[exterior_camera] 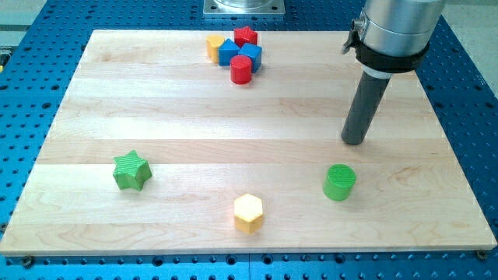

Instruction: Place arm on bottom right to green circle

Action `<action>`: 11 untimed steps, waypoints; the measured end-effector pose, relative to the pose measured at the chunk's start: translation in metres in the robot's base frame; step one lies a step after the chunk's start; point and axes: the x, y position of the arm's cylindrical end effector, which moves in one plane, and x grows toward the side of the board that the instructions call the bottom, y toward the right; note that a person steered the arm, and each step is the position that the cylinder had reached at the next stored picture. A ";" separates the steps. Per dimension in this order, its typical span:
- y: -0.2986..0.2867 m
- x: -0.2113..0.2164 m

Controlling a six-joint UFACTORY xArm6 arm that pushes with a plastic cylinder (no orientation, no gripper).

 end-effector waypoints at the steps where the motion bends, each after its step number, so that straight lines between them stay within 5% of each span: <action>1: 0.003 0.000; 7: 0.017 0.000; 11: 0.014 0.152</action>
